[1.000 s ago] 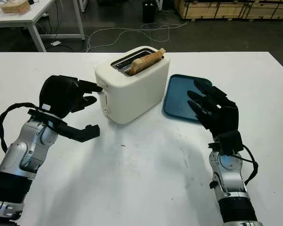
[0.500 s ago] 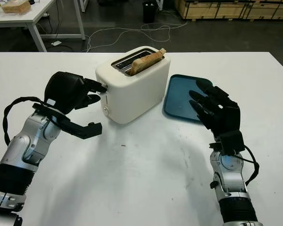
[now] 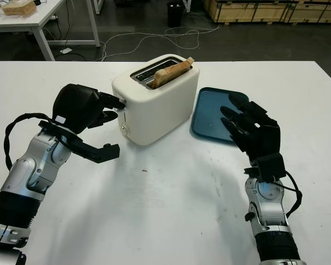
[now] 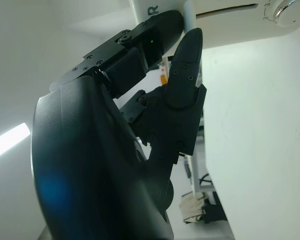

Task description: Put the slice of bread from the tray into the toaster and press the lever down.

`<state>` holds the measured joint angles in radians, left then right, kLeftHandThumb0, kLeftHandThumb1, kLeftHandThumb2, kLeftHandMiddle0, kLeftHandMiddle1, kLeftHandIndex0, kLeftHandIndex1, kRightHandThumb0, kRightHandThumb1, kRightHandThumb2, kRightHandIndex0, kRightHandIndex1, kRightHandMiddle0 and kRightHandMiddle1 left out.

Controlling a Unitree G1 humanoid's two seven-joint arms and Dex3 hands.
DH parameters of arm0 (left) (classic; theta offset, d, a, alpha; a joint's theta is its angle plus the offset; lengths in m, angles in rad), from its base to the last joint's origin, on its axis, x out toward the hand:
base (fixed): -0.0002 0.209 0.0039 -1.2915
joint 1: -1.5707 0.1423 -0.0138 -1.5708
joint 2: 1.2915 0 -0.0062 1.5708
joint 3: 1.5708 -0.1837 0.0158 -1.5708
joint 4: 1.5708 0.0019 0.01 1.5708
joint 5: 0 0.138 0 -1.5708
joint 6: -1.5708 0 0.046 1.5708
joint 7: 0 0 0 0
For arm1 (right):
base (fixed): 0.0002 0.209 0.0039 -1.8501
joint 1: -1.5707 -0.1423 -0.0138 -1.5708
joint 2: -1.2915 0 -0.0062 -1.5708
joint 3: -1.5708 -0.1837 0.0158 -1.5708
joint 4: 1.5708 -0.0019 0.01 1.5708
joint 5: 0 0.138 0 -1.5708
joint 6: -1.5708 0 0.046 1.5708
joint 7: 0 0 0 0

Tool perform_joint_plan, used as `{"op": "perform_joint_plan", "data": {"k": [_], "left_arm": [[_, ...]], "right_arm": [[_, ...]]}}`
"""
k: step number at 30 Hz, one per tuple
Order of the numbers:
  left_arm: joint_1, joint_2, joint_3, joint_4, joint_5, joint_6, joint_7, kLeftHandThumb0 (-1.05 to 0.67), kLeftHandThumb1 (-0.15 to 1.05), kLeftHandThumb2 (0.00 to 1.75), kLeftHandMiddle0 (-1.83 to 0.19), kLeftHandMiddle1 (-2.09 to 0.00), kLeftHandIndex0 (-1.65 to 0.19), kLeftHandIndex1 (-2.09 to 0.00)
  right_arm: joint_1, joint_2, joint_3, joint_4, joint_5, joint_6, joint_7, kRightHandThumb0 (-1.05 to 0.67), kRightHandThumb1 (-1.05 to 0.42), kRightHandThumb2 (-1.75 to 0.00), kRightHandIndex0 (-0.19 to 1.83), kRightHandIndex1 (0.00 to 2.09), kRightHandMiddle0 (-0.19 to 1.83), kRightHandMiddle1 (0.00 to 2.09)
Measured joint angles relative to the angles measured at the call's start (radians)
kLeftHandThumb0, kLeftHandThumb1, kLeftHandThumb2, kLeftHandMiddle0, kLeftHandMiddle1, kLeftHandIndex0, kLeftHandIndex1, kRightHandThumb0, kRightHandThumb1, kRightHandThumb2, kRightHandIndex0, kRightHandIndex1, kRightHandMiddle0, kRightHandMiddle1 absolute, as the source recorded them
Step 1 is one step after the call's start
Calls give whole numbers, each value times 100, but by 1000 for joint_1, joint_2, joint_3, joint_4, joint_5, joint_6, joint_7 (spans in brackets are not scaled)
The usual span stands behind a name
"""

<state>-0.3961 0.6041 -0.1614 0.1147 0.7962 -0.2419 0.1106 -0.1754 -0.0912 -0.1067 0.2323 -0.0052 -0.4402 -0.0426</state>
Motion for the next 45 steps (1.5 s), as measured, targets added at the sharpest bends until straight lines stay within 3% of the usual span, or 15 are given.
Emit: {"op": "perform_joint_plan", "data": {"k": [19, 24, 45], "left_arm": [[-11, 8, -4, 20, 5, -1, 11, -42, 92, 0, -97, -69, -112, -1], [-12, 8, -5, 27, 5, -1, 20, -41, 91, 0, -92, -80, -113, -1], [-28, 14, -14, 49, 24, 25, 27, -43, 91, 0, -95, -61, -110, 0]], "right_arm": [[1, 2, -2, 0, 1, 0, 18, -55, -86, 0, 89, 0, 82, 0], [1, 2, -4, 0, 1, -3, 19, -55, -86, 0, 89, 0, 83, 0], [6, 5, -4, 0, 11, -4, 38, -52, -85, 0, 90, 1, 83, 0]]}}
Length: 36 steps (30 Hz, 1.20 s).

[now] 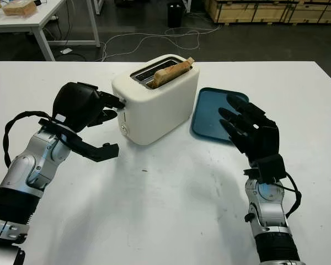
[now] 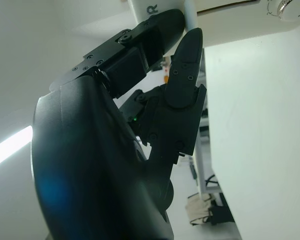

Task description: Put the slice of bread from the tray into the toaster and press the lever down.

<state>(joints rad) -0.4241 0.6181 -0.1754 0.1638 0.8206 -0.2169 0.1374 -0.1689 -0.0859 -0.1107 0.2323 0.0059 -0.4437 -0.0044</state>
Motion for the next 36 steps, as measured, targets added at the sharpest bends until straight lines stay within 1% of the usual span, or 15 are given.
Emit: {"op": "perform_joint_plan", "data": {"k": [3, 5, 8, 9, 12, 14, 22, 25, 28, 31, 32, 33, 34, 35, 36], "left_arm": [[-1, 0, -1, 2, 5, 1, 1, -43, 91, 0, -98, -59, -111, -1], [-3, 0, -1, 10, 6, 0, 6, -43, 91, 0, -99, -64, -111, -1], [-4, 0, -3, 19, 8, -1, 14, -43, 91, 0, -94, -70, -111, 0], [-4, 0, -4, 20, 8, 0, 13, -43, 92, 1, -91, -67, -109, 0], [-5, 0, -4, 19, 8, 4, 2, -43, 92, 1, -96, -54, -109, -1], [-5, 0, -4, 19, 8, 5, 0, -43, 92, 1, -98, -51, -108, -1], [-5, 0, -4, 19, 8, 7, -8, -41, 91, 0, -102, -53, -109, -1], [-7, -7, -5, 22, 2, 18, -26, -38, 92, 6, -95, -57, -105, 0], [-9, -56, -13, 51, -21, 63, -49, -31, 92, 10, -91, -54, -105, -1], [-16, -151, -46, 163, -41, 103, -16, -26, 92, 14, -92, -54, -105, -1], [-23, -186, -54, 205, -43, 124, 7, -25, 92, 16, -91, -60, -106, -1], [-39, -210, -66, 243, -41, 140, 28, -25, 92, 17, -85, -74, -107, -1], [-56, -227, -75, 282, -39, 152, 46, -24, 92, 18, -80, -90, -110, -2], [-72, -240, -84, 323, -38, 162, 66, -25, 92, 20, -69, -114, -114, -4], [-88, -253, -90, 363, -37, 173, 87, -26, 92, 21, -62, -126, -115, -4]], "right_arm": [[0, 0, 0, 0, 1, 0, 1, -53, -85, 0, 90, 1, 83, 0], [1, 1, 0, 0, 2, 0, 2, -52, -85, 0, 90, 0, 83, 0], [1, 2, 0, 0, 2, 0, 3, -52, -85, 0, 89, 0, 83, 0], [1, 2, 0, 0, 2, 0, 5, -52, -85, 0, 89, 0, 83, 0], [1, 2, 0, 0, 10, 0, 11, -52, -85, 0, 90, 0, 83, 0], [1, 2, 0, 0, 11, -1, 11, -53, -85, 0, 90, 0, 83, 0], [1, 2, 0, 0, 11, -15, 11, -52, -85, 0, 90, 0, 83, 0], [1, 2, -1, 1, 19, -23, 16, -51, -86, 0, 90, 0, 83, 0], [4, 2, -5, 3, 19, -30, 16, -50, -84, 0, 91, 1, 84, 1], [15, 2, -8, 2, 19, -31, 14, -47, -82, 0, 92, 1, 85, 1], [20, 2, -10, 1, 19, -31, 14, -47, -81, 0, 92, 1, 85, 1], [22, 2, -12, 1, 19, -31, 14, -46, -81, 0, 92, 1, 85, 1], [21, 3, -10, 1, 19, -31, 16, -46, -81, 0, 92, 1, 85, 1], [22, 5, -8, 1, 19, -31, 17, -48, -81, 0, 92, 1, 86, 1], [22, 5, -9, 0, 19, -31, 16, -48, -81, 0, 93, 2, 86, 1]]}}
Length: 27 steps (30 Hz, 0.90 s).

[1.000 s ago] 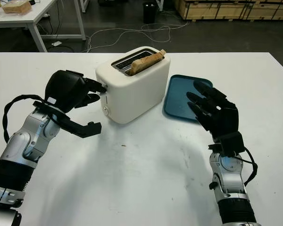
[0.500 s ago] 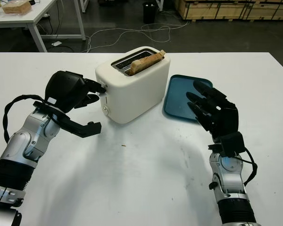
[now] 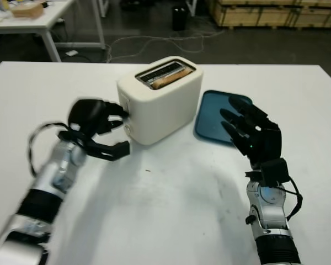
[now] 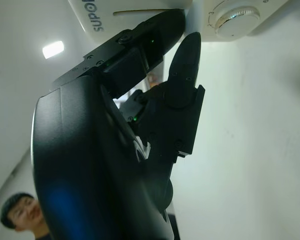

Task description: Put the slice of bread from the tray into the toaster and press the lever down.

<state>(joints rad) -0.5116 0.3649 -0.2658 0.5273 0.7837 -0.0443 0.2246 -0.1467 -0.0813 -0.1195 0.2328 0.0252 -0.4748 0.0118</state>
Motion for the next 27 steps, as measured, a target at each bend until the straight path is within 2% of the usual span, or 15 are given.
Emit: {"op": "perform_joint_plan", "data": {"k": [1, 3, 8, 12, 13, 15, 17, 20, 23, 25, 27], "left_arm": [[-15, -12, -4, 39, 0, 10, 20, -27, 92, 22, -54, -140, -116, -6], [-45, -35, -12, 114, 0, 20, 63, -28, 92, 24, -51, -149, -119, -9], [-111, -83, -39, 262, 0, 39, 160, -28, 92, 29, -57, -137, -117, -10], [-145, -117, -68, 328, 0, 48, 212, -30, 92, 30, -53, -147, -117, -15], [-149, -121, -73, 345, 0, 52, 220, -30, 92, 29, -52, -149, -117, -18], [-158, -122, -90, 362, 0, 55, 230, -30, 92, 30, -51, -153, -108, -36], [-160, -122, -100, 368, -1, 62, 233, -29, 92, 31, -48, -153, -89, -66], [-154, -122, -113, 368, -3, 70, 233, -29, 92, 30, -46, -155, -79, -83], [-101, -122, -140, 346, -4, 82, 227, -29, 92, 31, -44, -162, -67, -105], [-26, -122, -164, 281, -9, 89, 187, -28, 92, 28, -48, -158, -67, -103], [24, -113, -165, 163, -46, 104, 171, -28, 92, 27, -52, -140, -71, -73]], "right_arm": [[2, 0, -1, 0, 0, 0, -1, -48, -81, 0, 93, 2, 86, 1], [8, 0, -5, 0, 0, 0, -2, -47, -81, 0, 93, 2, 86, 1], [21, -1, -8, 0, 0, 0, -2, -47, -81, 0, 93, 1, 86, 1], [27, -1, -9, 0, 0, 0, -2, -47, -81, 0, 93, 1, 86, 0], [30, -1, -9, -1, 0, 0, -2, -47, -82, 0, 93, 1, 86, 0], [33, -1, -10, -1, 0, 0, -2, -48, -82, 0, 92, 1, 86, 0], [33, -1, -10, -1, 0, 0, -2, -48, -82, 0, 92, 0, 86, 0], [33, -1, -11, -1, 0, 0, -2, -47, -81, 0, 93, 0, 86, 0], [33, -1, -10, -1, 0, 0, -2, -47, -81, 0, 93, 0, 86, 0], [34, -1, -9, -4, 0, -1, -2, -47, -81, 0, 93, 0, 86, 0], [35, -1, -12, -5, 0, -1, -4, -48, -81, 0, 93, 0, 86, 0]]}}
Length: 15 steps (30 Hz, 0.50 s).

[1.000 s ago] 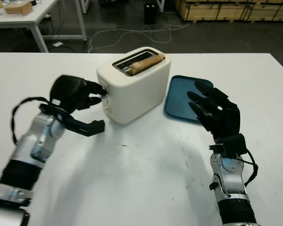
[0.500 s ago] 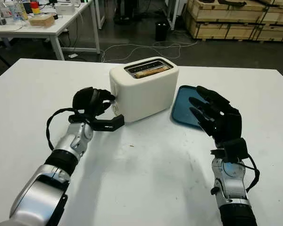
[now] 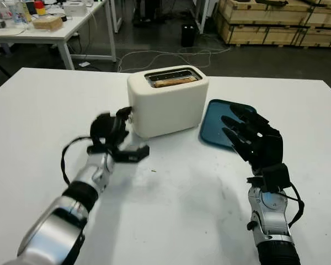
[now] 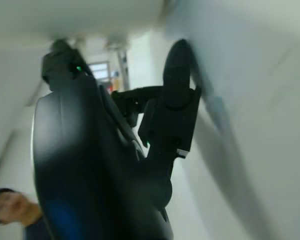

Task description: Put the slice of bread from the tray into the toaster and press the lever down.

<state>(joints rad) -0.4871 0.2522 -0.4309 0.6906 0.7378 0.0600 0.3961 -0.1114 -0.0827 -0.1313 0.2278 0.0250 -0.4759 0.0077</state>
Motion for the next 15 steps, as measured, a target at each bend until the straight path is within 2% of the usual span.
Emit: {"op": "perform_joint_plan", "data": {"k": [3, 5, 7, 10, 12, 15], "left_arm": [[106, 40, 20, -230, -61, 9, -66, -30, 92, 26, -44, -90, -58, -35], [189, 48, 43, -368, -100, 7, -79, -36, 92, 32, -38, -77, -52, -26], [264, 45, 76, -491, -119, 6, -72, -43, 92, 39, -36, -69, -49, -21], [319, 14, 140, -657, -132, -16, -3, -47, 92, 44, -34, -63, -48, -18], [313, -11, 181, -741, -134, -77, 47, -47, 92, 45, -33, -62, -48, -17], [296, -38, 236, -799, -158, -145, 79, -47, 92, 47, -30, -60, -45, -16]], "right_arm": [[-1, 0, 0, -2, 0, -1, -1, -48, -81, 0, 93, 1, 85, 0], [-1, 0, 3, -2, -2, -1, -1, -48, -81, 0, 93, 1, 85, 0], [-2, 0, 4, -2, -3, -1, -1, -49, -81, 0, 94, 1, 86, 0], [-3, -1, 4, -2, -2, -1, -1, -49, -81, 0, 93, 0, 85, 0], [-6, -1, 7, -4, -2, -1, 2, -48, -81, 0, 93, 0, 85, 0], [-6, -3, 6, -11, -2, -1, 2, -49, -81, 0, 93, 0, 85, 0]]}}
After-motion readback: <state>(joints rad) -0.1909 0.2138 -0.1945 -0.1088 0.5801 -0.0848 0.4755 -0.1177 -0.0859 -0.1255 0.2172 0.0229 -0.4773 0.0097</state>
